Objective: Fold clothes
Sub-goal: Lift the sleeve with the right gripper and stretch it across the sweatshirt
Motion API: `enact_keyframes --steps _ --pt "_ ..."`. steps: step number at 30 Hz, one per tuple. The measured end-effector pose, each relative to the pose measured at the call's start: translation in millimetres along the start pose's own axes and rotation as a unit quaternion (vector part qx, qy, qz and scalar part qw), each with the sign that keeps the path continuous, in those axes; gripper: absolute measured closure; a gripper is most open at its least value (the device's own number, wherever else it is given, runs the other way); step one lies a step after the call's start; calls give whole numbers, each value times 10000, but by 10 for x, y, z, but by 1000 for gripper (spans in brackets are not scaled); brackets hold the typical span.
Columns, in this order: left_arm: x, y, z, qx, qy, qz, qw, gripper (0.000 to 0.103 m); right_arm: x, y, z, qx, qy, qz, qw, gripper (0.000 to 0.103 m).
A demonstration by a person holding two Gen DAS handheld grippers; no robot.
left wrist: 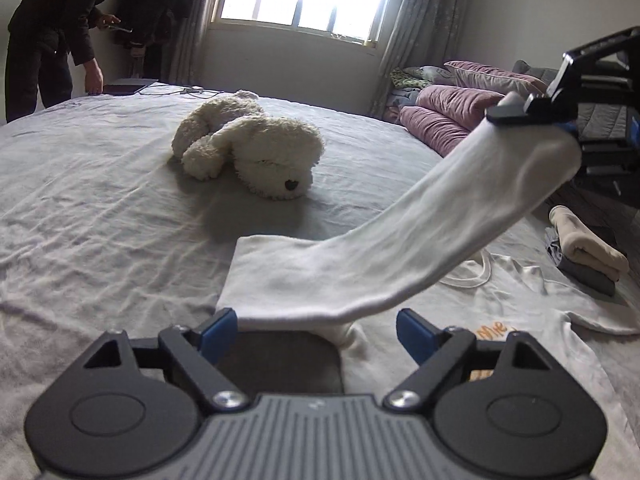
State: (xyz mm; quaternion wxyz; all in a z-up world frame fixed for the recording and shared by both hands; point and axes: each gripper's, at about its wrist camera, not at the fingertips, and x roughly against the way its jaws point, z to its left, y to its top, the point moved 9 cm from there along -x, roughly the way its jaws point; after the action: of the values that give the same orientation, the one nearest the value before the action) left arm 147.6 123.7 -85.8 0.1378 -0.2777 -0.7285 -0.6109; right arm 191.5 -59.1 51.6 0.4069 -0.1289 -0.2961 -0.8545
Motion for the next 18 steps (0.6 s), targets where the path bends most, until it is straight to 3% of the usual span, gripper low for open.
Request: enact_keyframes --steps 11,16,18 --pt "-417 -91 204 1305 -172 133 9912 19 -154 383 932 636 306 -211 9973 95" --pt "-522 -70 179 1506 68 -89 9885 30 -53 493 1130 828 473 -318 9949 95" --pt "-546 -80 185 1575 262 -106 9871 46 39 531 1152 896 531 -391 9938 95"
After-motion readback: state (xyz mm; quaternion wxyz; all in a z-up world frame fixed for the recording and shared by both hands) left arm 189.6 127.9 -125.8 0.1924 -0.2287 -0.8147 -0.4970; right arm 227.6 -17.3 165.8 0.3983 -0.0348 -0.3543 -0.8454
